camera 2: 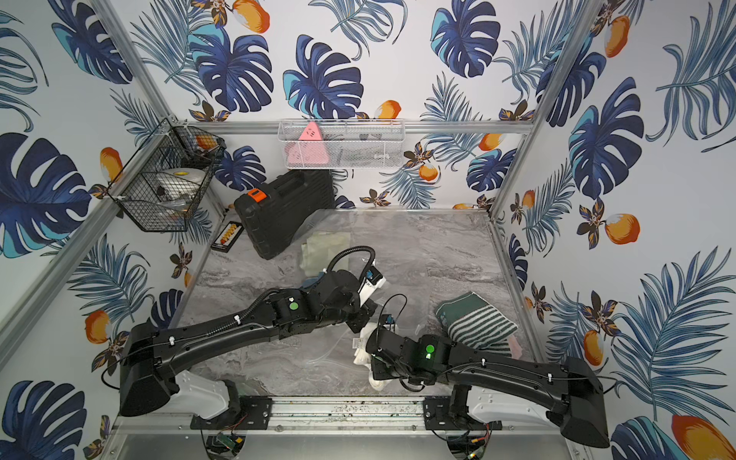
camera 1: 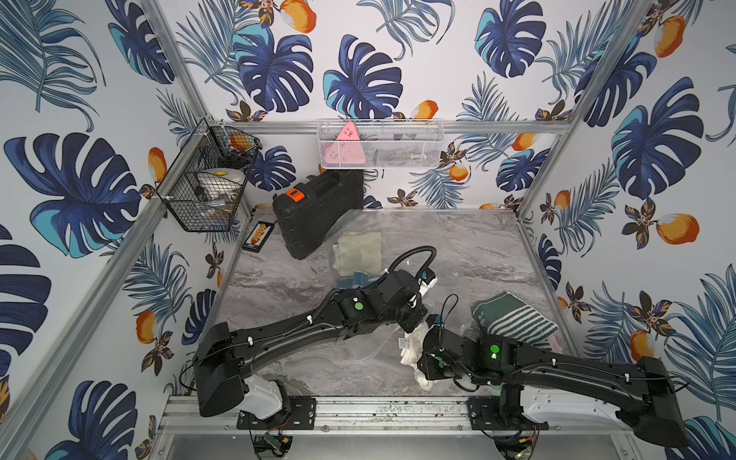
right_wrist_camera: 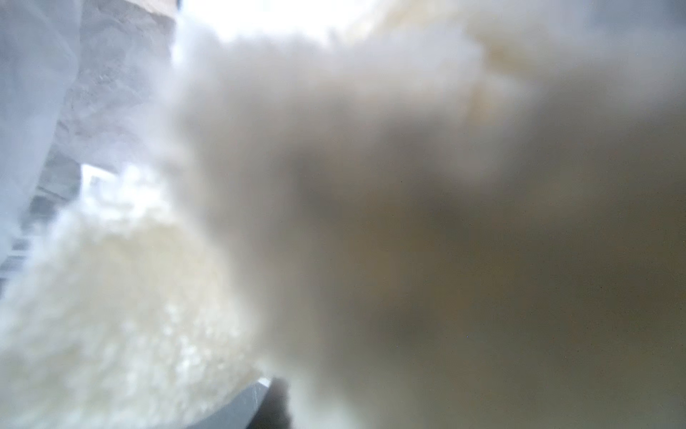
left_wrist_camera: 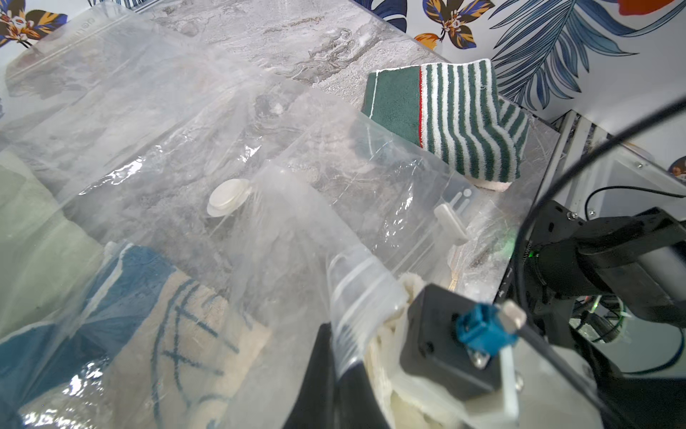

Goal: Place the folded towel into the vacuum bag
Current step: Place the towel in the vacuum bag.

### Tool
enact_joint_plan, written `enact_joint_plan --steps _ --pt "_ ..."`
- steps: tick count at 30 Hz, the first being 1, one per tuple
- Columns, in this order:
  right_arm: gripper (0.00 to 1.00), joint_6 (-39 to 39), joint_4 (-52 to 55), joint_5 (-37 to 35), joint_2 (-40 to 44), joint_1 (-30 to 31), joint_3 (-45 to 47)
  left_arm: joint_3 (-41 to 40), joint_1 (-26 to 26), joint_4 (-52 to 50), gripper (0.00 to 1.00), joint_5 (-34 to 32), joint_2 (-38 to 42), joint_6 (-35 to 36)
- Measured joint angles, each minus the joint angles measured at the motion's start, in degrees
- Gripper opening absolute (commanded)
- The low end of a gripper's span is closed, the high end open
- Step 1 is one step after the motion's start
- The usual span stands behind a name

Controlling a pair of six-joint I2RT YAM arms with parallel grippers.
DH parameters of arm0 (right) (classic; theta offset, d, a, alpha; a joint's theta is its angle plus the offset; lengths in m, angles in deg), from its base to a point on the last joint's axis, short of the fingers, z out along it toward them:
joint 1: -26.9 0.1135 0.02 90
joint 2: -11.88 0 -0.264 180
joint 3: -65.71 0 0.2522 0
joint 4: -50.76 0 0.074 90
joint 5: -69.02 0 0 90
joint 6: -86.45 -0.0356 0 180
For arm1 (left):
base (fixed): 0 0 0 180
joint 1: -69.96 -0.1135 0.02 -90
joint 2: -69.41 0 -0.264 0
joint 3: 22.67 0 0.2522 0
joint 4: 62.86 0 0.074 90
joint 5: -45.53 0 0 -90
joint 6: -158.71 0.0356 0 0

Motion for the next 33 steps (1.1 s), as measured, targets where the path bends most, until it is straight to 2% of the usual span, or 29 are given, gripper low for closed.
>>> enact_joint_plan --steps 7,11,15,18,20,22,25,29,33 --pt "0.12 5.2 0.6 0.8 -2.1 -11.5 -0.3 -2.5 0.1 3.1 0.00 6.8 0.3 0.0" --pt "0.17 8.7 0.5 0.4 -3.1 -12.8 0.0 -3.9 0.1 4.2 0.00 7.8 -0.2 -1.3" --pt "0.33 10.6 0.2 0.3 -3.3 -13.1 1.5 -4.4 0.0 5.6 0.00 8.2 -1.6 -1.9" --pt "0.58 10.7 0.5 0.5 -5.0 -15.6 1.8 -4.8 -0.2 5.9 0.00 7.9 -2.2 -2.9" --pt "0.71 10.8 0.1 0.8 -5.7 -18.2 2.5 -4.9 -0.2 6.1 0.00 8.1 -2.8 -3.0" --pt "0.79 10.8 -0.4 2.7 -5.1 -19.4 3.4 -5.0 0.0 6.1 0.00 8.4 -3.3 -3.0" --pt "0.81 10.8 -0.1 6.9 -2.3 -21.0 3.5 -5.2 0.1 6.2 0.00 8.5 -3.7 -3.0" --pt "0.77 8.6 5.5 7.1 2.6 -21.6 1.4 -5.2 0.1 6.3 0.00 8.5 -3.8 -3.1" --pt "0.71 4.5 12.3 4.7 3.6 -21.7 0.4 -5.2 0.2 6.3 0.00 8.9 -3.5 -4.1"
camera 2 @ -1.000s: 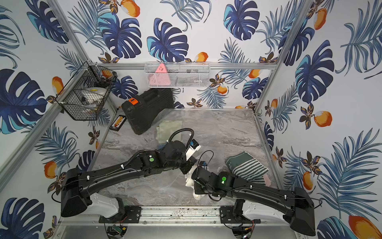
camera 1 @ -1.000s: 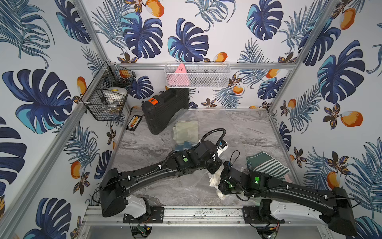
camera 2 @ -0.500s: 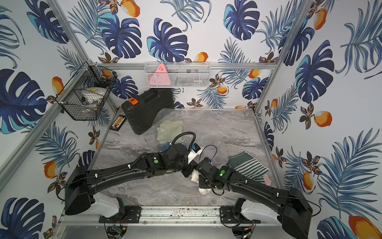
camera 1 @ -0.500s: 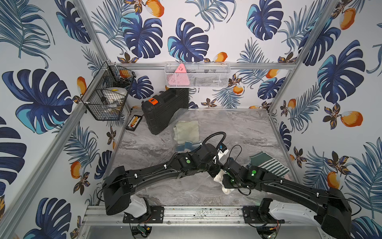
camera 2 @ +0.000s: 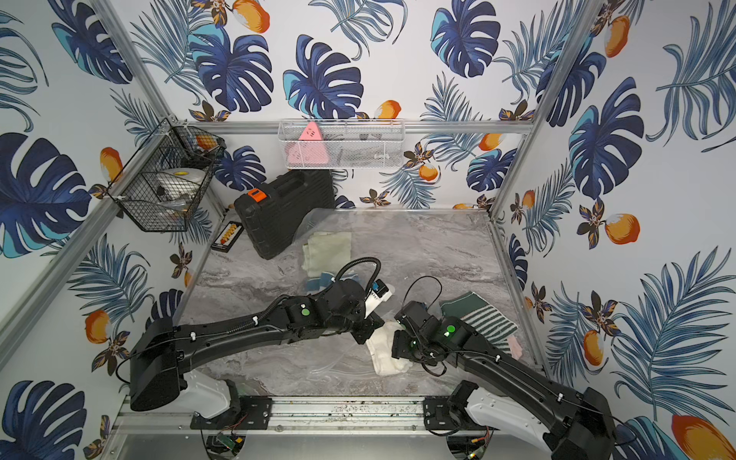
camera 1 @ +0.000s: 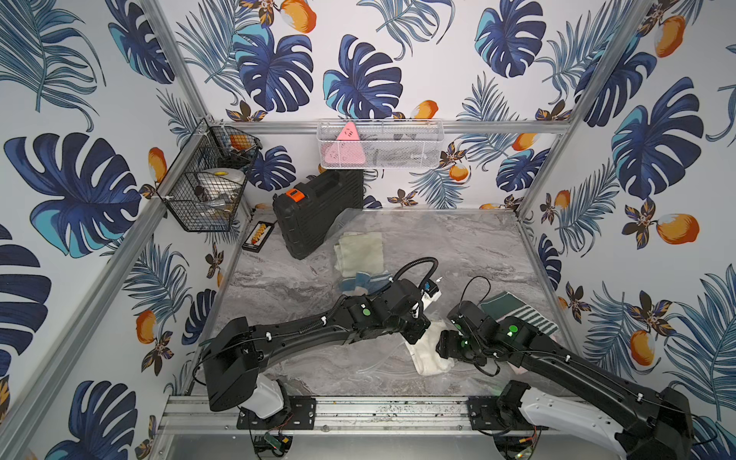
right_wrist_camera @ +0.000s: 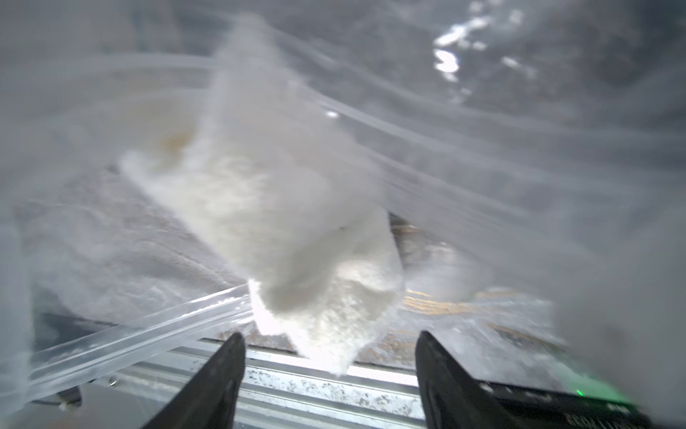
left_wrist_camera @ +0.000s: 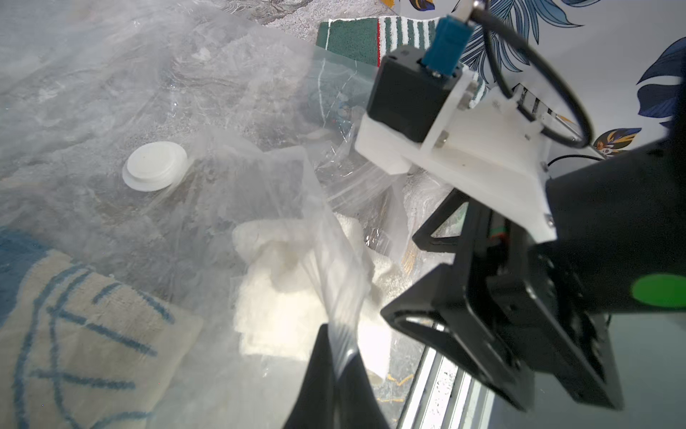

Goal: Place the folded towel into the vacuum bag
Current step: Place the towel in the vacuum bag.

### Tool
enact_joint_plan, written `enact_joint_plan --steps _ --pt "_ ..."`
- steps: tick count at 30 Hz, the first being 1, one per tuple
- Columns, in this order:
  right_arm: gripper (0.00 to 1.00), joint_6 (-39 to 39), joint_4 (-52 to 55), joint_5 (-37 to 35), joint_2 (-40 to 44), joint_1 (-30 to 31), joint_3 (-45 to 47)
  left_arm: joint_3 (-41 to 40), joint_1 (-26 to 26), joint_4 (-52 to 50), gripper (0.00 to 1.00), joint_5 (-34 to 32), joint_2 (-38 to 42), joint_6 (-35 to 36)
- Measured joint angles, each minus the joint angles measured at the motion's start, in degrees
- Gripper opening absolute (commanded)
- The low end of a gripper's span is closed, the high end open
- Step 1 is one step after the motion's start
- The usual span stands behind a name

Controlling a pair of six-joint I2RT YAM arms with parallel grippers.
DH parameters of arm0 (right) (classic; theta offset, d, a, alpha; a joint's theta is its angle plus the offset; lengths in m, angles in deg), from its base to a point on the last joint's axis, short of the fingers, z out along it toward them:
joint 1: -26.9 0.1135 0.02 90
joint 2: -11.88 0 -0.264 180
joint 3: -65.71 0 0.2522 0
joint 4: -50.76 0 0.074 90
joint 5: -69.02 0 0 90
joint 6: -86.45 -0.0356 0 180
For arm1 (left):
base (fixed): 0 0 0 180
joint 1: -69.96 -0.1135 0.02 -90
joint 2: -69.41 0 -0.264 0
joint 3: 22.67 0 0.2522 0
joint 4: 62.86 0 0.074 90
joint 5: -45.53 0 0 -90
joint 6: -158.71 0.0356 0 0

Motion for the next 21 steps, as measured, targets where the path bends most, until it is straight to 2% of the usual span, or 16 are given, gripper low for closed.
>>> enact_joint_plan --steps 6,10,13,18,21 --pt "0.78 -4.7 -0.2 -1.4 0.1 5.1 1.7 1.2 0.5 0.0 0.00 0.8 -0.4 0.0" --pt "0.81 -6.8 -4.0 -2.9 -6.3 8.9 0.2 1.9 0.6 -0.3 0.00 0.3 -0.9 0.0" --pt "0.79 -8.3 -4.1 -5.5 -11.0 9.5 0.3 2.4 0.2 -1.3 0.00 -1.9 -1.1 0.1" --pt "0.71 -11.7 1.9 -14.5 -10.3 7.0 -2.4 3.0 0.3 -1.2 0.00 -2.9 -1.2 0.2" --pt "0.70 -11.2 2.9 -17.3 -5.4 0.1 -2.0 3.0 0.7 -0.9 0.00 -1.4 -1.5 1.3"
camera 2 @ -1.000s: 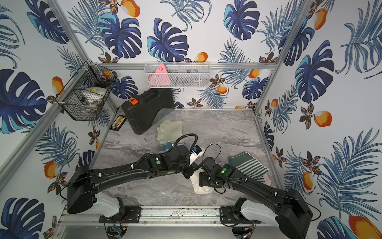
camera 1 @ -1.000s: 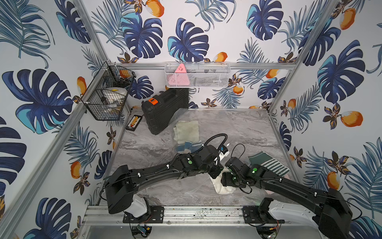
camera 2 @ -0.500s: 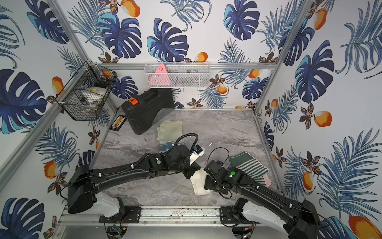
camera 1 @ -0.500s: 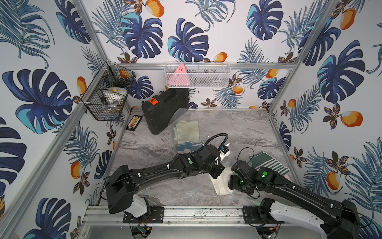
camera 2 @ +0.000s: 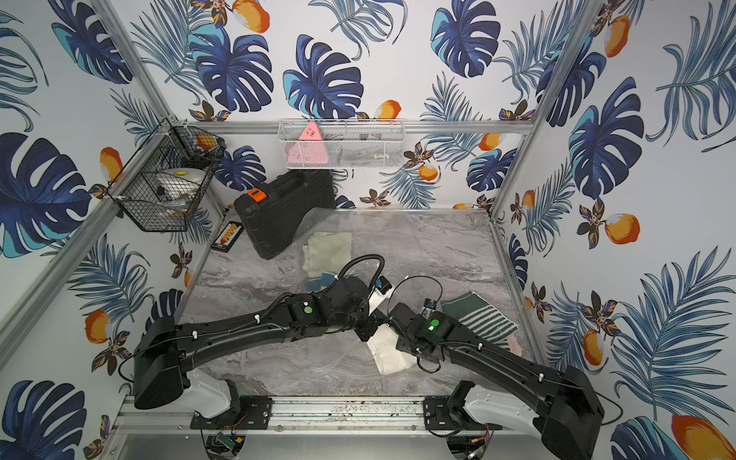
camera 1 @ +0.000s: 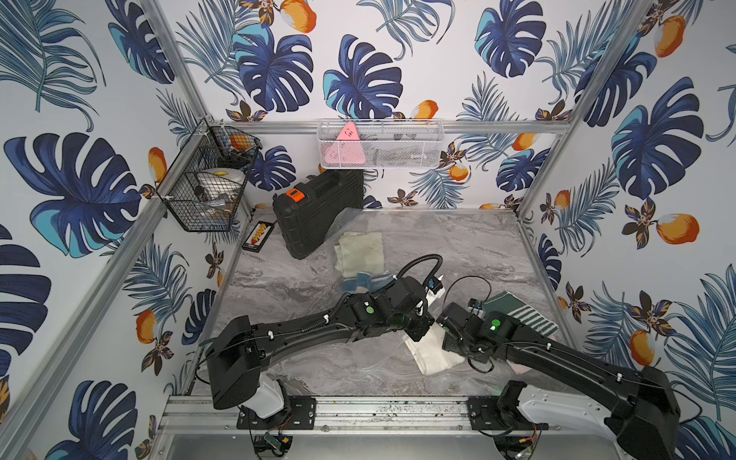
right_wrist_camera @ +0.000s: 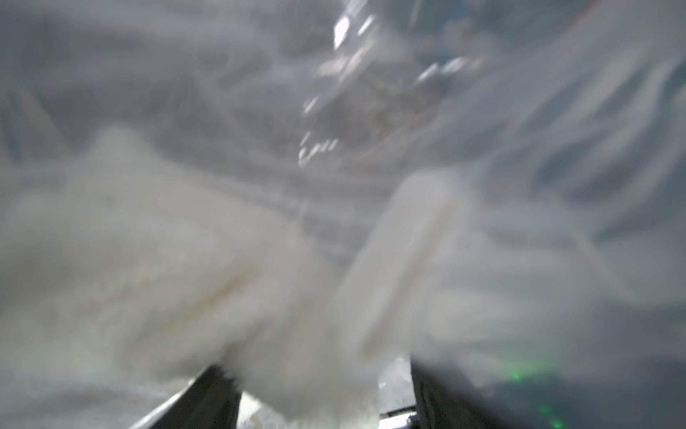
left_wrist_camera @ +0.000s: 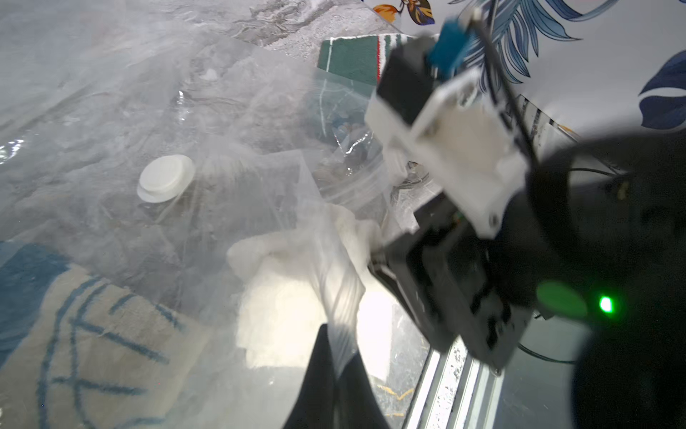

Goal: Place the folded towel into the vacuum bag
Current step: Place the towel in the vacuum bag.

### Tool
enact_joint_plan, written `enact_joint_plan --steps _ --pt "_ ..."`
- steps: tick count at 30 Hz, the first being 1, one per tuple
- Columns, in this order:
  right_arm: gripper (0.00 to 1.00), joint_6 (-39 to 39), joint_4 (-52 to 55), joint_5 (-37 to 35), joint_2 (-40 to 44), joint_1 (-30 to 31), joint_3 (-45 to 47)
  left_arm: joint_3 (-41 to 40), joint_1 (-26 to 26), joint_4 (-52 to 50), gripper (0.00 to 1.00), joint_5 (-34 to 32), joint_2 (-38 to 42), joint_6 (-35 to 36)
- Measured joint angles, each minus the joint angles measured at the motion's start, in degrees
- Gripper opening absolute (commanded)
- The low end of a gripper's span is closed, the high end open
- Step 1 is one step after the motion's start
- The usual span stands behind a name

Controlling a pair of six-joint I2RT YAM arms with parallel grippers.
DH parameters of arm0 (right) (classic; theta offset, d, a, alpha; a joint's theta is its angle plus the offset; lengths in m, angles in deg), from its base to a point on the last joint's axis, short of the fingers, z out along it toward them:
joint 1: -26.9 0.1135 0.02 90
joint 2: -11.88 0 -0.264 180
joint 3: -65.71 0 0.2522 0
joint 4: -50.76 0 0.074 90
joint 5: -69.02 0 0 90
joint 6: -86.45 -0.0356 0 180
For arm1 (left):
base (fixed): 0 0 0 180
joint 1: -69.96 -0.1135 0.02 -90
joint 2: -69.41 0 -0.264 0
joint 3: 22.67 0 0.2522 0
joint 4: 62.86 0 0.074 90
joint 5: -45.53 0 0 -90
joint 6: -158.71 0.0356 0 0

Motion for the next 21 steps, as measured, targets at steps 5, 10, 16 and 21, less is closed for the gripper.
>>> enact_joint_plan --steps 5,10,16,21 --pt "0.64 3.8 2.8 -1.2 5.2 -6.8 0.4 0.7 0.0 0.0 0.00 0.5 -0.4 0.2" --pt "0.67 4.9 3.8 1.9 8.4 -7.1 0.3 1.9 0.0 0.1 0.00 1.8 -1.7 0.3" --pt "0.72 5.0 0.5 6.7 11.8 -0.3 3.9 2.2 0.1 -0.1 0.00 2.0 -4.2 2.2" --pt "0.69 5.0 -5.2 6.4 3.9 2.6 5.7 3.5 0.1 -0.3 0.00 1.5 -5.4 3.3"
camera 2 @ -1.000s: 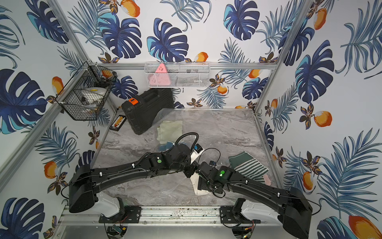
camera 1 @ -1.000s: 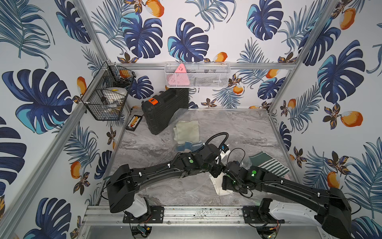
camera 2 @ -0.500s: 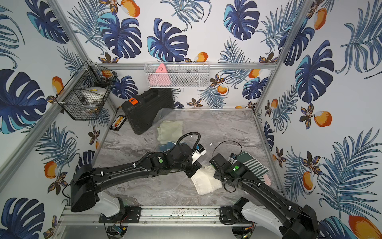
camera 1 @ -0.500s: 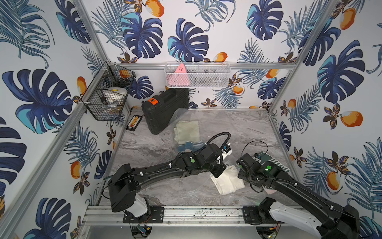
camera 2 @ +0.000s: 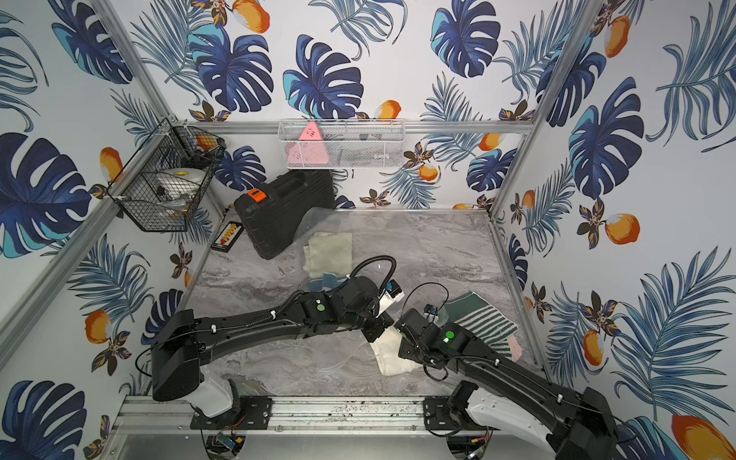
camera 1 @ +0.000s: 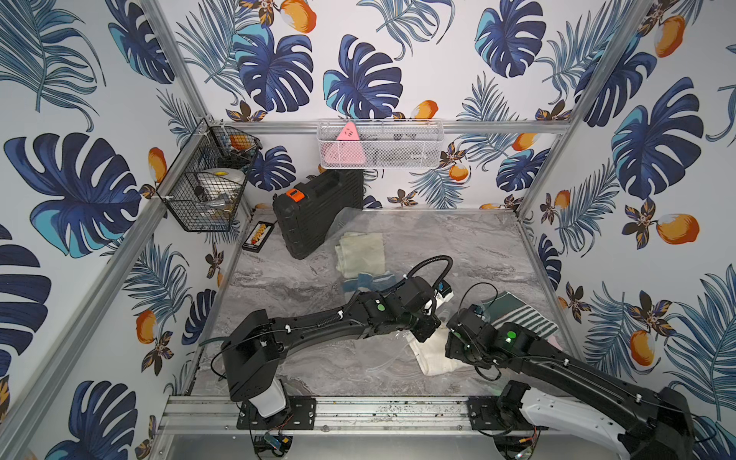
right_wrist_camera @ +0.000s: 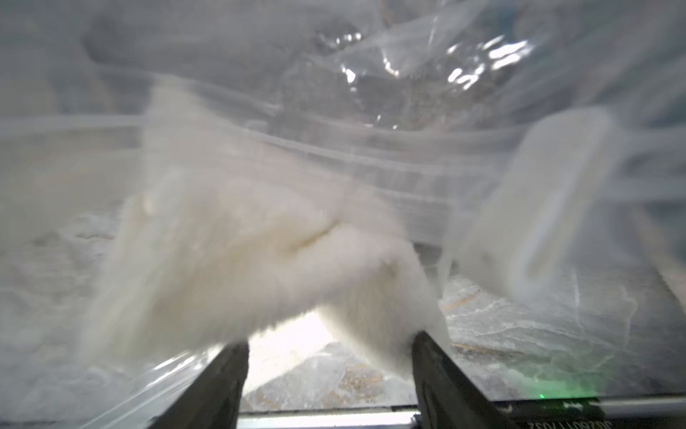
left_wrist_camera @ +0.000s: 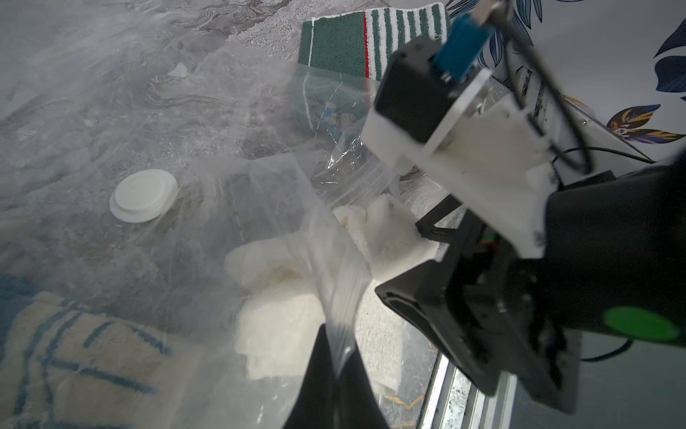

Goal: Place the folded towel into the vacuum bag
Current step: Place the towel in the vacuum bag.

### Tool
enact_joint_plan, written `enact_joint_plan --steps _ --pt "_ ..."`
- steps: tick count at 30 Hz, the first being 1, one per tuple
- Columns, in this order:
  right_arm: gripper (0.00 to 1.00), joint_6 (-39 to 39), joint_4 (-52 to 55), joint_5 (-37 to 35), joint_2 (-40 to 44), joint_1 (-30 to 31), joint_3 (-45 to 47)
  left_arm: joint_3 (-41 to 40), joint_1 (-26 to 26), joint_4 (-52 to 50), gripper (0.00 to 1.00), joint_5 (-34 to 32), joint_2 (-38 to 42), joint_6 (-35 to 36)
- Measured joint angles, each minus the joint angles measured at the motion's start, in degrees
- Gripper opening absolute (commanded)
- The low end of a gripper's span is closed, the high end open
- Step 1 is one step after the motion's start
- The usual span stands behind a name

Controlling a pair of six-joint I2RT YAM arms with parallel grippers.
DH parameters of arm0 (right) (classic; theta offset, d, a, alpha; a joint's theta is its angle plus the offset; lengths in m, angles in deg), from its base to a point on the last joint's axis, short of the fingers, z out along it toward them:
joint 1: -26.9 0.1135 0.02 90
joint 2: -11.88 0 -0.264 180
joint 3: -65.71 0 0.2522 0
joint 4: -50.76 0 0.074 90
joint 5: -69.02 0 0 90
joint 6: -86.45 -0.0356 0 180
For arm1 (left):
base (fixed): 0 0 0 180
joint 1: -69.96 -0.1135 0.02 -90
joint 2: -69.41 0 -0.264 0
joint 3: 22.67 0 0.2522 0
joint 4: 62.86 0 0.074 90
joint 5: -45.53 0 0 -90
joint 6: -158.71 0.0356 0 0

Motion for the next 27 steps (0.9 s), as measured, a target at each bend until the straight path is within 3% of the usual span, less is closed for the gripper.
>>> enact_joint_plan --steps 8,12,16,20,25,27 --pt "0.71 -1.3 -0.3 -5.7 -10.0 4.3 -1.0 0.9 -2.8 0.5 0.00 -1.2 -4.0 0.2" --pt "0.74 -2.7 -2.0 -7.9 -7.0 4.8 0.5 2.1 -3.6 1.0 0.00 1.0 -4.5 -0.2" --pt "0.70 -2.6 -4.2 -8.8 -3.1 3.7 2.9 4.2 -3.9 1.8 0.00 3.5 -2.5 -1.9" --pt "0.57 -0.6 -9.2 -8.4 -5.6 3.3 5.1 5.6 -3.9 3.0 0.00 5.2 -2.0 -2.0" --pt "0.25 0.9 -15.2 -8.0 -10.5 3.8 6.4 5.9 -3.9 2.3 0.00 5.4 -2.8 -1.9" --pt "0.22 1.8 -16.5 -8.0 -11.4 4.4 6.4 5.9 -3.9 2.3 0.00 5.3 -2.9 -1.9"
